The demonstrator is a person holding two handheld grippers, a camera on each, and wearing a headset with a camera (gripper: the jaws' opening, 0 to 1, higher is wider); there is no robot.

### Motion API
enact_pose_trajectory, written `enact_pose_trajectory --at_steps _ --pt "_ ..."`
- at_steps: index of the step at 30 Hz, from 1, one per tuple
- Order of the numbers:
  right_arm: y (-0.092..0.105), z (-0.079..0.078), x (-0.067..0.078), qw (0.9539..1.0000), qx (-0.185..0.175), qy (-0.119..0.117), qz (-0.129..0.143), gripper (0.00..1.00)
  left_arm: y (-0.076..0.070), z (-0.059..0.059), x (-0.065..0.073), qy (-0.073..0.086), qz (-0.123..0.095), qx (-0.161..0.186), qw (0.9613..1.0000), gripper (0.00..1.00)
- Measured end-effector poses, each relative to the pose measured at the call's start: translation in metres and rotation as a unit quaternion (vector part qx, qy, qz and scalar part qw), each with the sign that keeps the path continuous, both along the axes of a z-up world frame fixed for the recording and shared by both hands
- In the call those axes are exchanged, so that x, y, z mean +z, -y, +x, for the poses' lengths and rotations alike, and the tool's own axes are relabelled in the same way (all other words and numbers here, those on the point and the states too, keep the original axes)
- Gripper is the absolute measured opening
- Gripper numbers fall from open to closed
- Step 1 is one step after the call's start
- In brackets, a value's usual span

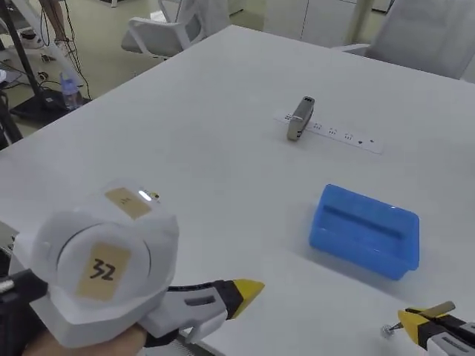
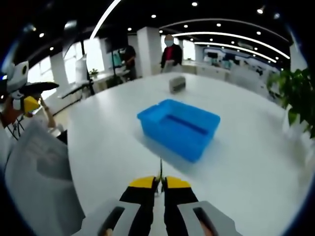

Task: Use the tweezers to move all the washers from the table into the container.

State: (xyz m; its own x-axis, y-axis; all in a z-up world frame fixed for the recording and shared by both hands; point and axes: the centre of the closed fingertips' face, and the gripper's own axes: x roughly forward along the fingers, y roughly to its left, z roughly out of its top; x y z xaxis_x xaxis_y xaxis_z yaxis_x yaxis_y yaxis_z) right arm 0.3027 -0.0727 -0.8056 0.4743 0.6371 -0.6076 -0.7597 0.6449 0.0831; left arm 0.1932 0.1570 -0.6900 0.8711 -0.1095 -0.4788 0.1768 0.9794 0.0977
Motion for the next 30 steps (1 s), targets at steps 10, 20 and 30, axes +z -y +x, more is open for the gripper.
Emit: enact_pose_trajectory --at_steps 10,20,30 --pt "-0.031 0.038 0.055 0.9977 0.020 0.058 0.030 0.02 0.002 0.004 -0.003 -0.003 -0.006 -0.005 1.0000 0.98" --pt "-0.044 0.079 0.062 0.9968 0.012 0.076 0.022 0.02 0.000 0.005 -0.006 -0.007 -0.009 -0.010 0.9999 0.97" --pt "-0.055 0.106 0.016 0.9983 0.031 0.033 -0.036 0.02 0.005 0.009 -0.002 -0.006 -0.009 -0.020 0.9997 0.95"
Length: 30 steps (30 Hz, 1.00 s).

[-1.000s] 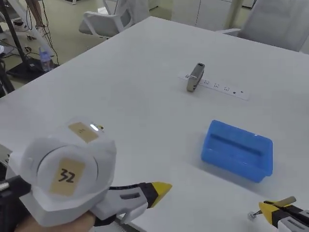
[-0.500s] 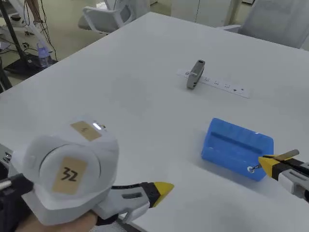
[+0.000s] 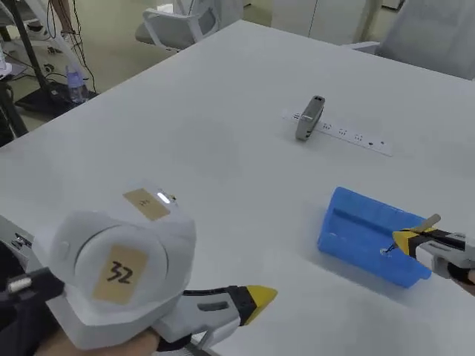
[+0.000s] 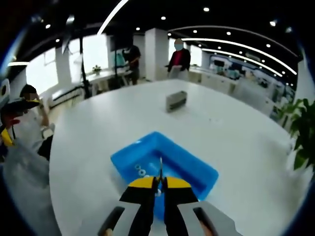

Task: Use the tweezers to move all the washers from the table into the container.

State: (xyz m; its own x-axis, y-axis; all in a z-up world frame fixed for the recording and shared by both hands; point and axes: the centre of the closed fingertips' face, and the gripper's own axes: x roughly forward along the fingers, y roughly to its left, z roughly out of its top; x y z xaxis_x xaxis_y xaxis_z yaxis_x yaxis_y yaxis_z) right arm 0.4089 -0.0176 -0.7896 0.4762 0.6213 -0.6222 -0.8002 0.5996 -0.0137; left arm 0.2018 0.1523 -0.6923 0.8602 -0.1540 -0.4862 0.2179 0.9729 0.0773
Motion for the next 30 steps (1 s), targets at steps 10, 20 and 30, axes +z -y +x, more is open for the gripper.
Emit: enact_pose_trajectory --at_steps 10,20,30 --pt "0.003 0.007 -0.024 0.9994 0.001 -0.031 -0.016 0.02 0.012 0.006 0.008 0.005 -0.009 -0.037 0.9993 0.89" --pt "0.003 0.011 -0.030 0.9990 0.000 -0.041 -0.015 0.03 0.026 0.021 0.018 0.009 0.000 -0.103 0.9947 0.73" --pt "-0.003 0.006 0.000 0.9999 0.013 -0.004 0.006 0.04 0.052 0.058 0.043 0.021 -0.019 -0.208 0.9778 0.57"
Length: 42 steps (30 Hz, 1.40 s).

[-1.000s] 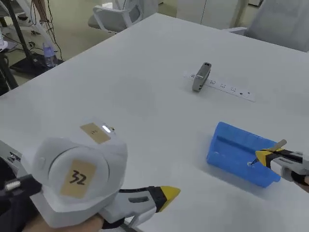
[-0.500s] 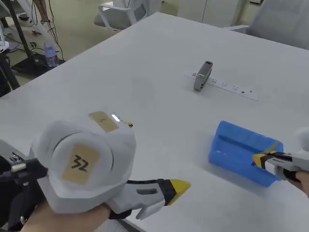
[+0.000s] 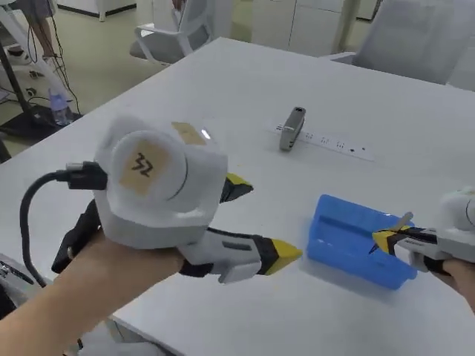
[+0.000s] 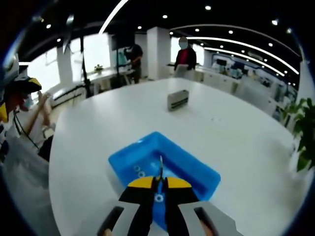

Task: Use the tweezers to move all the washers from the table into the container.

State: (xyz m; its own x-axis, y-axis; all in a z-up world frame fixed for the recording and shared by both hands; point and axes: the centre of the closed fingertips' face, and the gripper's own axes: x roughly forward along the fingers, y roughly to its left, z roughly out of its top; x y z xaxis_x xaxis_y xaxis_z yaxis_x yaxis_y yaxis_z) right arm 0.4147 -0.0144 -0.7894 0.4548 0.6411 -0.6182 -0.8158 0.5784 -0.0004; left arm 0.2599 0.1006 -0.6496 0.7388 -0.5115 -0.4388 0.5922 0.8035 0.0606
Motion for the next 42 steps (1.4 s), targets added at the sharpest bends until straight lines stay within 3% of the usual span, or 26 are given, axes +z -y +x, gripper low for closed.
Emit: enact_pose_trajectory --at_steps 3,5,9,12,14,17,23,28,30,33,35,38,42 --pt "-0.006 -0.005 0.004 1.0000 0.008 -0.003 0.004 0.03 0.007 0.010 0.009 0.008 -0.004 -0.019 0.9998 0.55" --pt "-0.011 -0.014 0.011 0.9996 0.025 -0.001 0.012 0.03 0.017 0.015 0.012 0.012 -0.002 -0.050 0.9987 0.51" --pt "-0.025 -0.037 0.030 0.9969 0.072 -0.001 0.032 0.03 0.032 0.020 0.008 0.003 0.006 -0.096 0.9954 0.41" --pt "-0.038 -0.067 0.045 0.9901 0.131 -0.010 0.048 0.03 0.046 0.023 0.003 -0.010 0.003 -0.141 0.9899 0.33" --pt "-0.042 -0.082 0.049 0.9859 0.162 -0.014 0.042 0.03 0.051 0.026 0.001 -0.015 0.003 -0.156 0.9876 0.29" --pt "-0.048 -0.105 0.054 0.9789 0.199 -0.021 0.040 0.03 0.062 0.031 -0.004 -0.015 0.007 -0.183 0.9829 0.23" --pt "-0.047 -0.134 0.042 0.9668 0.254 -0.026 -0.005 0.03 0.085 0.025 -0.019 -0.029 0.028 -0.245 0.9686 0.16" --pt "-0.044 -0.155 0.029 0.9554 0.290 -0.041 -0.038 0.03 0.104 0.008 -0.038 -0.042 0.058 -0.315 0.9466 0.09" --pt "-0.039 -0.160 0.021 0.9503 0.303 -0.046 -0.058 0.03 0.110 0.004 -0.043 -0.048 0.061 -0.327 0.9419 0.08" --pt "-0.032 -0.165 0.012 0.9446 0.314 -0.044 -0.084 0.03 0.119 -0.003 -0.051 -0.051 0.075 -0.353 0.9313 0.00" --pt "-0.029 -0.167 0.009 0.9431 0.317 -0.043 -0.090 0.03 0.122 -0.001 -0.054 -0.045 0.084 -0.353 0.9309 0.00" --pt "-0.023 -0.165 0.007 0.9448 0.311 -0.045 -0.095 0.03 0.125 -0.002 -0.055 -0.052 0.077 -0.359 0.9288 0.00" --pt "-0.015 -0.161 0.005 0.9471 0.302 -0.039 -0.101 0.03 0.127 -0.002 -0.057 -0.046 0.081 -0.365 0.9262 0.00"
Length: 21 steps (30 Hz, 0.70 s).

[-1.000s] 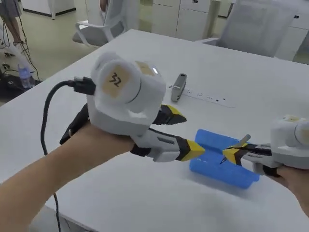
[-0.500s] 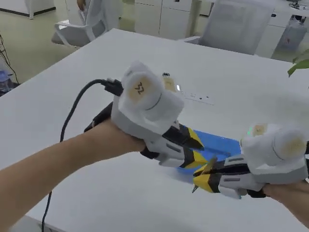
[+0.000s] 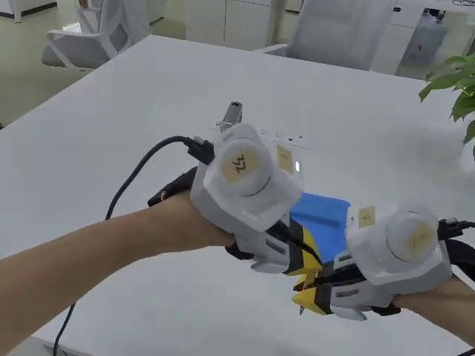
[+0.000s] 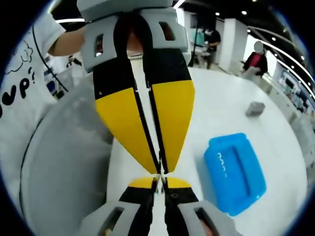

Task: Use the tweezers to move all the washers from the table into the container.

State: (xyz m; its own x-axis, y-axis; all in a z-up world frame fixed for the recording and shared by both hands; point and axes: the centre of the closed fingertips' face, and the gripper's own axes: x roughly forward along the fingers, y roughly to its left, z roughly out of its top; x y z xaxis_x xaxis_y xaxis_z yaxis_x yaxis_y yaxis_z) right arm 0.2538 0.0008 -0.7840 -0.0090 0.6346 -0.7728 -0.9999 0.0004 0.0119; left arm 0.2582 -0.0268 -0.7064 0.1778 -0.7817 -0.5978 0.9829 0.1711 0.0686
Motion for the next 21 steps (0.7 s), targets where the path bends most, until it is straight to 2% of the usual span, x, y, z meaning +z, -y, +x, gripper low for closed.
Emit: enact_pose_trajectory --at_steps 5,7,8,9,11,13,17,19,21 --pt "0.010 0.005 -0.008 0.9998 -0.003 0.014 -0.011 0.03 0.003 -0.001 -0.009 -0.001 0.003 -0.012 0.9999 0.00" --pt "0.015 0.007 -0.014 0.9994 0.002 0.025 -0.022 0.03 0.004 -0.001 -0.015 0.010 0.008 -0.025 0.9996 0.00" --pt "0.019 0.010 -0.017 0.9987 0.007 0.038 -0.032 0.03 0.005 0.000 -0.018 0.017 0.012 -0.033 0.9993 0.00" --pt "0.021 0.011 -0.020 0.9984 0.007 0.041 -0.037 0.03 0.004 0.000 -0.023 0.023 0.019 -0.038 0.9988 0.00" --pt "0.024 0.014 -0.025 0.9984 0.006 0.040 -0.040 0.03 0.003 0.002 -0.030 0.026 0.021 -0.039 0.9987 0.00" --pt "0.027 0.017 -0.030 0.9982 0.004 0.040 -0.045 0.04 0.001 0.004 -0.038 0.021 0.023 -0.037 0.9988 0.00" --pt "0.031 0.024 -0.045 0.9954 0.010 0.062 -0.073 0.04 -0.008 0.010 -0.062 0.019 0.042 -0.035 0.9983 0.00" --pt "0.029 0.027 -0.052 0.9939 0.014 0.067 -0.086 0.05 -0.012 0.014 -0.073 0.008 0.044 -0.028 0.9986 0.00" --pt "0.026 0.028 -0.058 0.9936 0.015 0.069 -0.088 0.05 -0.018 0.018 -0.082 0.005 0.050 -0.026 0.9984 0.00"
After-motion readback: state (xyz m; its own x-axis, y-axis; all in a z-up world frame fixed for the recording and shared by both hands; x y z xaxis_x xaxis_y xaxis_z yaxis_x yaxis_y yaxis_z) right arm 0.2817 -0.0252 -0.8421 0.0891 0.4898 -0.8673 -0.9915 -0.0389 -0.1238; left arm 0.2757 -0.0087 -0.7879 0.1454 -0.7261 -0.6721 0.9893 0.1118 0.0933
